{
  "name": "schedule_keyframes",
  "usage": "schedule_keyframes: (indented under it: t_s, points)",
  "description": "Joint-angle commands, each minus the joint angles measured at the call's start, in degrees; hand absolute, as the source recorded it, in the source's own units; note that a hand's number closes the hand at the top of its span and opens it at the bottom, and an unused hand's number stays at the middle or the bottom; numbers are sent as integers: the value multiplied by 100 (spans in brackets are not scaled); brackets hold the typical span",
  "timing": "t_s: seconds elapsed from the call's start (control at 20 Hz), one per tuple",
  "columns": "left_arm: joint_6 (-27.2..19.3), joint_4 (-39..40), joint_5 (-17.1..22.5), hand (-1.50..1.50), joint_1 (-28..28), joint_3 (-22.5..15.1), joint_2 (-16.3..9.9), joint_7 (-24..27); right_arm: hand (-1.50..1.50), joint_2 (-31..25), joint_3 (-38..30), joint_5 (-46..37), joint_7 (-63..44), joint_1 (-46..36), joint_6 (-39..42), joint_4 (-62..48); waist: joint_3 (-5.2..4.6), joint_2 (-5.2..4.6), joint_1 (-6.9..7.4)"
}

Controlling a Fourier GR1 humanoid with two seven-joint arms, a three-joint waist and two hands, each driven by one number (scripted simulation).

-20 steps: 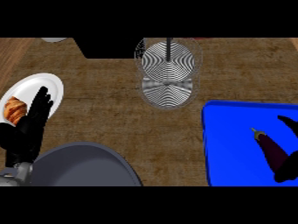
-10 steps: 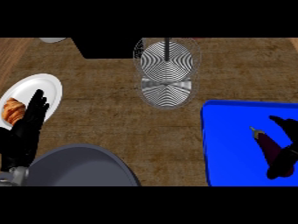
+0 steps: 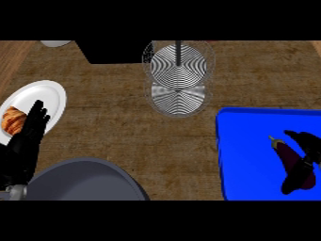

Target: Pick the eggplant from the tray and place it in the tiered basket

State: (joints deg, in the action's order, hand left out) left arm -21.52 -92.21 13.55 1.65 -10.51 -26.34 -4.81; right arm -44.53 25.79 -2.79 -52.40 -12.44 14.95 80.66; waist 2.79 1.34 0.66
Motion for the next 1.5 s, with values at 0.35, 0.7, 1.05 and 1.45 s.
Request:
schedule_keyframes:
  t_s: [0.35, 0.7, 1.05, 1.45]
  points:
    - [103, 204, -237, 0, 628, -508, 562, 27, 150, 373, 231, -342, 262, 29, -106, -233, -281, -184, -191]
    - [287, -6, -231, 0, 918, -315, 484, 70, 150, 305, 286, -798, 1427, 3, -162, -730, -275, -205, -125]
    - [203, -393, -409, 0, 1221, -285, 462, -133, 150, 379, 114, -1344, 1591, -341, -807, -823, -277, -191, -233]
    - [192, -822, -315, 0, 1855, -236, 303, -52, 150, 1799, 997, -2841, -268, -694, -2201, 650, -315, -94, -420]
